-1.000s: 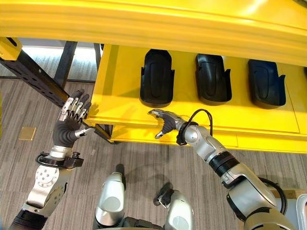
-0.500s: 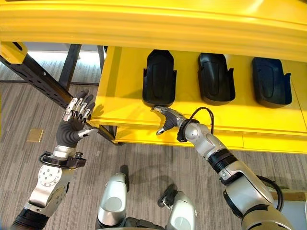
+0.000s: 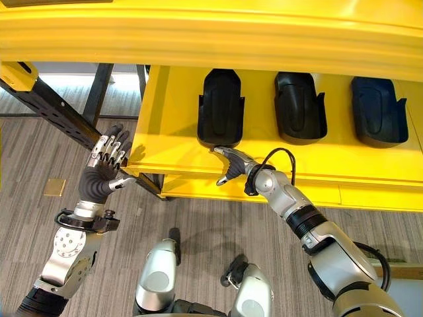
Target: Move parts from the plastic box to the shelf.
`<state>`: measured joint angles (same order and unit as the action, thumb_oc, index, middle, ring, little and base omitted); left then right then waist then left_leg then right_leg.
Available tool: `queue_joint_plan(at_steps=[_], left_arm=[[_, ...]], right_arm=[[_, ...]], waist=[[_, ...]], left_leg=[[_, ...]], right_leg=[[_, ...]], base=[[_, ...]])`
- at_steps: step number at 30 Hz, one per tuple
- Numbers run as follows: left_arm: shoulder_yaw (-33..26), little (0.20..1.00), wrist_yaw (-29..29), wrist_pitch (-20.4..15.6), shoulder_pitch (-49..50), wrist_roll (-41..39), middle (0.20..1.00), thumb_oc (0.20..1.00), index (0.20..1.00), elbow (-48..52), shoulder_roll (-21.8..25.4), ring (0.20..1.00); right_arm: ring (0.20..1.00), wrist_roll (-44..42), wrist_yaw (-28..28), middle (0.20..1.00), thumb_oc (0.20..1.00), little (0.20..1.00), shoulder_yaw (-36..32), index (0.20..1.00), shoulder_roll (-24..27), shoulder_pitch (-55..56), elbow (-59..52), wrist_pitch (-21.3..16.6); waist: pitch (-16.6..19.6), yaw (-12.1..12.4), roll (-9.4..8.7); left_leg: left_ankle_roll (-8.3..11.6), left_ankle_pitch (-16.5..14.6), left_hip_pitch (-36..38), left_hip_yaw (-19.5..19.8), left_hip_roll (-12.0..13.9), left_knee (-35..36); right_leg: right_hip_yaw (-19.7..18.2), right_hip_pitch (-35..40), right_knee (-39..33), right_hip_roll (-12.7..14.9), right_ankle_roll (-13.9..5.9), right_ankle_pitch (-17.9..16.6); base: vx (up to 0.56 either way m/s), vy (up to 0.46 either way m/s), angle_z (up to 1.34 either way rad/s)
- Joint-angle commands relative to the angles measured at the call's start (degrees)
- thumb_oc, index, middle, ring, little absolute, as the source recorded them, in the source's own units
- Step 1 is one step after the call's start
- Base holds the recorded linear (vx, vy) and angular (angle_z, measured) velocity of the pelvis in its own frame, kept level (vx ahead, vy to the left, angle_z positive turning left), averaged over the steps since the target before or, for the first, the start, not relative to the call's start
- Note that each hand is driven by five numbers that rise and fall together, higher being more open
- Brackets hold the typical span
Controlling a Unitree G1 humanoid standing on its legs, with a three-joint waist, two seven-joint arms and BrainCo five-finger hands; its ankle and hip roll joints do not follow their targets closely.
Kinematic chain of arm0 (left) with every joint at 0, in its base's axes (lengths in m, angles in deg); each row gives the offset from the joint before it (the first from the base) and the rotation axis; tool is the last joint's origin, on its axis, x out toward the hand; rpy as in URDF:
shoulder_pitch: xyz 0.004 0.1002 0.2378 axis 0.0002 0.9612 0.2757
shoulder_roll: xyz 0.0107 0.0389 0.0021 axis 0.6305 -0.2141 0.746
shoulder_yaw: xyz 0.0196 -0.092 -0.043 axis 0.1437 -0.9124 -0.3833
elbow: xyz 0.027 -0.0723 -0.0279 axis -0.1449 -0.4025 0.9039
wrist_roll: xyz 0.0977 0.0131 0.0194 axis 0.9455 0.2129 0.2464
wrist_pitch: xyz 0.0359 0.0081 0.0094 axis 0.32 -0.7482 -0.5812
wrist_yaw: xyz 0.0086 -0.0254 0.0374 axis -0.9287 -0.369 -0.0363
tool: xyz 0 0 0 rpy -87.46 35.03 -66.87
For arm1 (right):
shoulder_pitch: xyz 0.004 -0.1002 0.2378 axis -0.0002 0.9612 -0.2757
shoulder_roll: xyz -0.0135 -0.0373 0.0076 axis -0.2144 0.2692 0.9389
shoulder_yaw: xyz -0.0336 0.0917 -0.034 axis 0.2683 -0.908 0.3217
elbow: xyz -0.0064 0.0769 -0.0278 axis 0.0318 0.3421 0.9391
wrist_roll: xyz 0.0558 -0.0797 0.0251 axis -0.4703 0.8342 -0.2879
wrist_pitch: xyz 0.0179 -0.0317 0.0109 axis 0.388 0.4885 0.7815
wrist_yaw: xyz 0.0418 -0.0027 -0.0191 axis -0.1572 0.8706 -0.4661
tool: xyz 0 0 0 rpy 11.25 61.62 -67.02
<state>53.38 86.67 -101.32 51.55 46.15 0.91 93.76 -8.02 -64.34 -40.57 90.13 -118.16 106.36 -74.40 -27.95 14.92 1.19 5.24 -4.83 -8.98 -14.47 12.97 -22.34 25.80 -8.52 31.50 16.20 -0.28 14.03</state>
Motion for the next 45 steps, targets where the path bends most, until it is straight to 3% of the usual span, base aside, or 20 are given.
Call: queue_joint_plan(at_steps=[1,45], left_arm=[[1.63,1.000,0.01,-2.96,-1.29,-1.64,1.000,1.000,1.000,2.57,0.51,1.000],[2.38,1.000,-1.35,-3.46,-2.60,-2.08,1.000,1.000,1.000,2.21,0.16,1.000]], right_arm=[[1.000,-0.71,2.41,1.000,1.000,1.000,-1.57,1.000,-1.89,-5.16,1.73,-0.95],[1.000,-1.52,4.22,1.000,1.000,1.000,-2.80,1.000,-1.35,-9.11,6.43,-0.45]], waist=[[0.64,0.72,-0.16],[0.56,1.26,1.10]], left_leg=[[-1.39,-0.27,0.48,-3.53,0.76,-0.89],[-1.46,0.19,0.07,-2.92,0.65,-0.64]], right_leg=[[5.47,2.00,4.20,1.93,-3.27,-1.11],[6.58,1.32,6.30,3.11,-2.84,-0.13]], base=[[0.00,0.000,0.00],[0.00,0.000,0.01]])
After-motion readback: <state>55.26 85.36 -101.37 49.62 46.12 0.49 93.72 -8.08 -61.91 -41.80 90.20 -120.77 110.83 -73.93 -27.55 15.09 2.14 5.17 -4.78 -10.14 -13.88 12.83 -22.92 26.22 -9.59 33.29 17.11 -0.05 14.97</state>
